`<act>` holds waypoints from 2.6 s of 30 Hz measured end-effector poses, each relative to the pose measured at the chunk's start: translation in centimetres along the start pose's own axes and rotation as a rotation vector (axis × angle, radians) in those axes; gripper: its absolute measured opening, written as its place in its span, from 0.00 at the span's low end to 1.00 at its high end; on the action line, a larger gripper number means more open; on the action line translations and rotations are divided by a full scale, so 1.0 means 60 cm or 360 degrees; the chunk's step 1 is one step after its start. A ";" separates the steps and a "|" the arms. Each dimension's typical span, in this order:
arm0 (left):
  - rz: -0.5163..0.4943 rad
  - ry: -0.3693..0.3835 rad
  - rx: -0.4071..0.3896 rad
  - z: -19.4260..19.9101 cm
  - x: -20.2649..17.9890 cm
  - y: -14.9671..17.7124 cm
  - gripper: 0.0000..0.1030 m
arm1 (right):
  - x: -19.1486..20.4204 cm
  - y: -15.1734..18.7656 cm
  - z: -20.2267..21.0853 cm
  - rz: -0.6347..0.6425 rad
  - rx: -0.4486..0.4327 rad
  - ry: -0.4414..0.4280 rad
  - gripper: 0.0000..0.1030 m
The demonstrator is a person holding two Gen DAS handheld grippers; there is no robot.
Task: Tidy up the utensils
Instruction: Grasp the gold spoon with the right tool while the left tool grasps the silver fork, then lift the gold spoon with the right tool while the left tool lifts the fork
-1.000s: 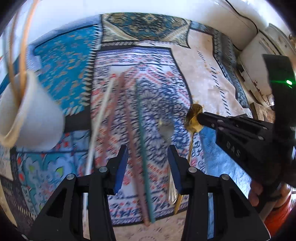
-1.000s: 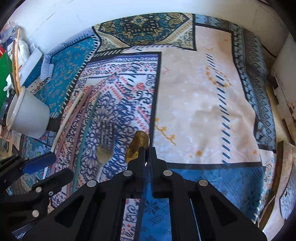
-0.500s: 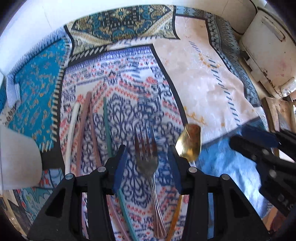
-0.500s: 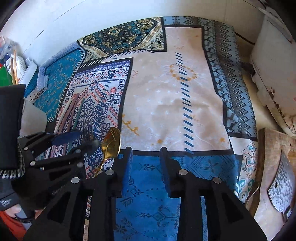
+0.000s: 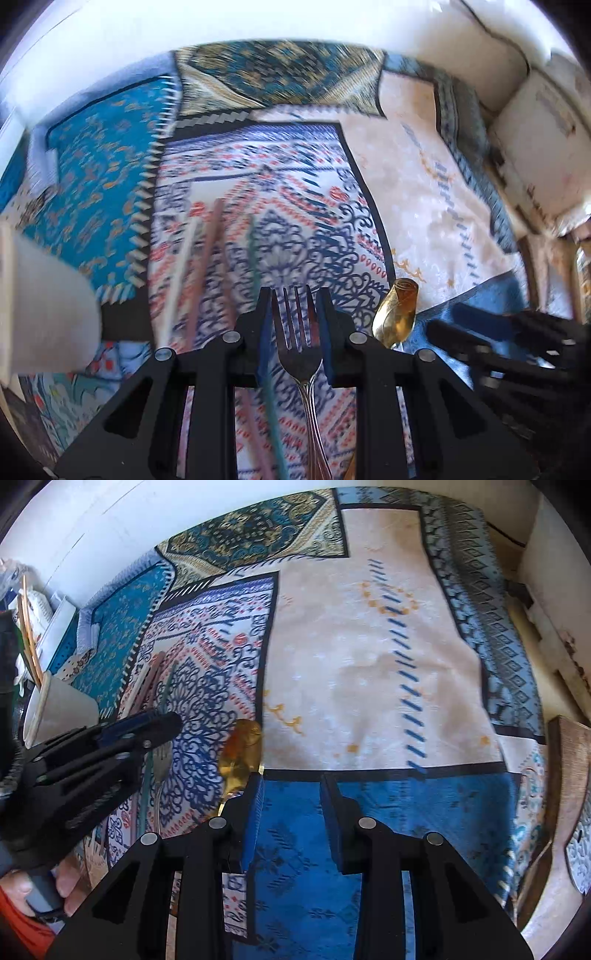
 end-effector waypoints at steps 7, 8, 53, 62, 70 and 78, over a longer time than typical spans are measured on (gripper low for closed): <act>0.0060 0.0005 -0.0181 0.097 0.039 0.012 0.21 | 0.042 -0.020 -0.032 -0.0008 0.0004 0.0003 0.29; 0.0064 0.0008 -0.0203 0.109 0.043 0.013 0.21 | 0.045 -0.023 -0.034 -0.0014 0.0005 0.0008 0.31; 0.0073 0.0021 -0.0459 0.256 0.122 0.041 0.21 | 0.162 -0.029 -0.078 0.0196 -0.0220 0.0264 0.29; 0.0068 0.0027 -0.0472 0.256 0.118 0.026 0.21 | 0.147 -0.049 -0.049 0.0108 -0.0207 0.0105 0.03; 0.0061 0.0028 -0.0480 0.258 0.112 0.022 0.21 | 0.134 -0.032 -0.031 0.0104 -0.0195 0.0127 0.02; 0.0088 0.0005 -0.0493 0.268 0.129 0.023 0.21 | 0.138 -0.006 -0.039 0.0008 -0.0037 -0.0020 0.28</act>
Point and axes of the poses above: each gripper's, at about its wrist camera, not at the fingertips, and z roughly against the way its jaws point, x to its left, y to its underside, the point moved 5 cm from there along -z, roughly the way its jaws point, and after that the axes turned 3 degrees about -y, right-handed, at the moved point
